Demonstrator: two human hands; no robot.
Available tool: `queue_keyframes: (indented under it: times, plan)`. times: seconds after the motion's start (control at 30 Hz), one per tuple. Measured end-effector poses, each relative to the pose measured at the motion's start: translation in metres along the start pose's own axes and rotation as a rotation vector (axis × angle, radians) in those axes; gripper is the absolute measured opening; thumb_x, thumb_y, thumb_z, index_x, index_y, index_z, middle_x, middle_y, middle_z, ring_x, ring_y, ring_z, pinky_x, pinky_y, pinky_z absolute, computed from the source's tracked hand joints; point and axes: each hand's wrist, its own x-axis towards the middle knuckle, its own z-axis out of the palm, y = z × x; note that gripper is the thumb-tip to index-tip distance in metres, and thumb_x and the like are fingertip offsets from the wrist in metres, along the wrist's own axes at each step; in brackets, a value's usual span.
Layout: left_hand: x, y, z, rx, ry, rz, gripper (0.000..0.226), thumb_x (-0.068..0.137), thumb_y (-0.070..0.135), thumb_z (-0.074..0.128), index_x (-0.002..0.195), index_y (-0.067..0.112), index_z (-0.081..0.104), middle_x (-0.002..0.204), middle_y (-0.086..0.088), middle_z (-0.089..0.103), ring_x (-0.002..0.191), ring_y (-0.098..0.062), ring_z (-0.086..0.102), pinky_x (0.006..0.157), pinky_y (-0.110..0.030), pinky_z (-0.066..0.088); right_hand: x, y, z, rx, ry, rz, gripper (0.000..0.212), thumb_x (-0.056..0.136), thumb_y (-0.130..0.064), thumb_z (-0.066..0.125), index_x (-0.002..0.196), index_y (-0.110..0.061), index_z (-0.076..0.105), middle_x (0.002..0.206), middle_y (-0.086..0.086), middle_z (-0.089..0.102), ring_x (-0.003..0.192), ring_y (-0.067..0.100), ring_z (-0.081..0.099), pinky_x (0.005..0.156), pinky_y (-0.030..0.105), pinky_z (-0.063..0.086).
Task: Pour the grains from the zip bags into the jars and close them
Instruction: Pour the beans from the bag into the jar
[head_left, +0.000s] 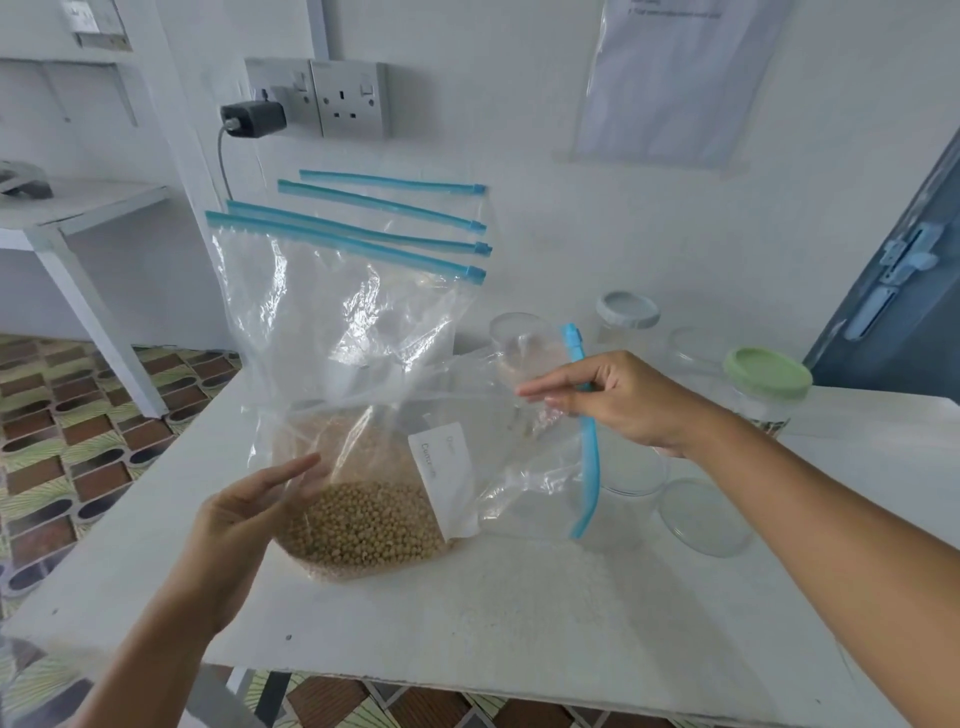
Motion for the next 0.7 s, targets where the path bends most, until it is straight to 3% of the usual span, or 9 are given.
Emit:
queue_keyframes:
  times: [0.07, 0.17, 0.23, 0.4, 0.57, 0.7]
  plan:
    - [0.001, -0.001, 0.003, 0.048, 0.042, 0.018, 0.075, 0.056, 0.059, 0.097, 0.114, 0.016, 0.079, 0.114, -0.015, 0.077, 0.115, -0.029, 0.071, 0.105, -0.044, 0.047, 0.002, 0.003, 0.001, -0.022, 0.036, -0.013, 0.027, 0.101, -0.007, 0.065, 0.118, -0.022, 0.079, 0.116, -0.011, 0.078, 0.113, 0.005, 0.071, 0.107, 0.027, 0.052]
    - [0.003, 0.002, 0.01, 0.06, 0.117, 0.063, 0.041, 0.078, 0.023, 0.081, 0.117, 0.012, 0.076, 0.105, -0.015, 0.079, 0.106, -0.032, 0.074, 0.096, -0.033, 0.059, 0.006, 0.001, 0.004, -0.04, 0.134, -0.045, 0.025, 0.1, -0.005, 0.066, 0.113, -0.021, 0.081, 0.106, -0.009, 0.08, 0.092, 0.017, 0.078, 0.096, 0.022, 0.055]
    - [0.005, 0.003, 0.012, 0.055, 0.154, 0.071, 0.036, 0.081, 0.01, 0.074, 0.118, 0.011, 0.075, 0.102, -0.015, 0.079, 0.097, -0.026, 0.077, 0.088, -0.025, 0.061, 0.009, -0.002, 0.004, -0.021, 0.174, -0.069, 0.025, 0.099, -0.005, 0.067, 0.111, -0.021, 0.081, 0.103, -0.007, 0.08, 0.087, 0.02, 0.078, 0.089, 0.021, 0.056]
    - [0.009, 0.013, 0.011, -0.02, 0.161, 0.058, 0.043, 0.075, 0.014, 0.079, 0.118, 0.014, 0.076, 0.099, -0.016, 0.078, 0.086, -0.019, 0.076, 0.077, -0.025, 0.063, 0.018, -0.018, 0.001, 0.065, 0.225, -0.141, 0.026, 0.099, -0.004, 0.068, 0.11, -0.023, 0.08, 0.107, -0.003, 0.08, 0.083, 0.017, 0.075, 0.087, 0.025, 0.059]
    - [0.014, 0.019, 0.009, 0.003, 0.128, 0.034, 0.054, 0.072, 0.003, 0.08, 0.124, 0.014, 0.074, 0.096, -0.015, 0.074, 0.091, -0.024, 0.072, 0.076, -0.028, 0.063, 0.025, -0.019, -0.002, 0.081, 0.176, -0.135, 0.033, 0.088, -0.006, 0.081, 0.115, -0.023, 0.079, 0.111, -0.006, 0.079, 0.11, 0.009, 0.072, 0.098, 0.027, 0.058]
    - [0.011, 0.026, 0.01, 0.004, 0.173, 0.012, 0.052, 0.072, 0.004, 0.08, 0.122, 0.018, 0.076, 0.098, -0.013, 0.075, 0.097, -0.029, 0.072, 0.077, -0.036, 0.065, 0.024, -0.017, -0.002, 0.1, 0.156, -0.138, 0.036, 0.087, -0.004, 0.081, 0.118, -0.023, 0.078, 0.113, -0.006, 0.079, 0.115, 0.009, 0.07, 0.099, 0.029, 0.058]
